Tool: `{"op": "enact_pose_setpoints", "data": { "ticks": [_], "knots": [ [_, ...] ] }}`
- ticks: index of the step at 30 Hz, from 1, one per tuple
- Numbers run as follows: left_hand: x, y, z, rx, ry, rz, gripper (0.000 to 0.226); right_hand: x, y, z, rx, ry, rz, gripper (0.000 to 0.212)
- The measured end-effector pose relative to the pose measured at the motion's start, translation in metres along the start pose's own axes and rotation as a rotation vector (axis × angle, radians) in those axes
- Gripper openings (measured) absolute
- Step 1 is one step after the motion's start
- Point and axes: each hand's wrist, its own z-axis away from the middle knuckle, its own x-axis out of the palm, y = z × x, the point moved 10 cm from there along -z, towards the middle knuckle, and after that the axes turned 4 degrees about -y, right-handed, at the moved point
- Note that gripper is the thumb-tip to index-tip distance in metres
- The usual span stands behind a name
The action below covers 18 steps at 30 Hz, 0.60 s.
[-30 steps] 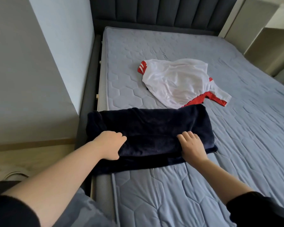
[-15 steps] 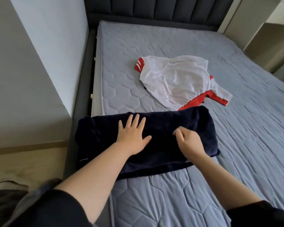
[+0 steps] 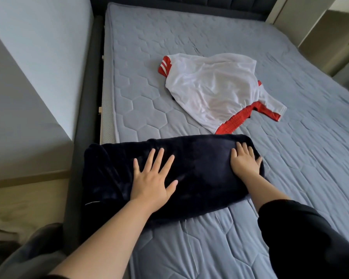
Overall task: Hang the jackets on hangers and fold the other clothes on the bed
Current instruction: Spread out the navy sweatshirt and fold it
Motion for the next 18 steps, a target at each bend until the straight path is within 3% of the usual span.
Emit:
{"op": "enact_pose_setpoints", "data": {
  "ticks": [2, 5, 8, 10, 13, 16, 18],
  "knots": [
    [0.003, -0.003, -0.001, 0.003, -0.009, 0.011, 0.070, -0.001, -0.002, 0.002, 0.044, -0.006, 0.006, 0.058],
    [0.006, -0.009, -0.002, -0.006, -0.030, 0.019, 0.071, -0.025, -0.026, 0.017, 0.064, 0.132, -0.059, 0.059],
    [0.005, -0.008, -0.002, -0.014, -0.045, 0.018, 0.076, -0.037, -0.096, 0.056, -0.188, 0.293, -0.234, 0.056],
    [0.001, -0.010, -0.001, -0.012, -0.039, 0.048, 0.076, -0.018, -0.153, 0.089, -0.395, 0.251, -0.289, 0.052],
    [-0.006, -0.027, 0.004, -0.025, 0.003, 0.096, 0.069, 0.023, -0.185, 0.121, -0.445, 0.180, -0.255, 0.050],
    [-0.012, -0.068, 0.012, -0.200, 0.040, 0.104, 0.064, 0.038, -0.178, 0.124, -0.428, 0.233, -0.150, 0.056],
    [-0.008, -0.101, 0.019, -0.350, -0.019, 0.151, 0.064, 0.040, -0.179, 0.119, -0.436, 0.223, -0.109, 0.058]
  ]
}}
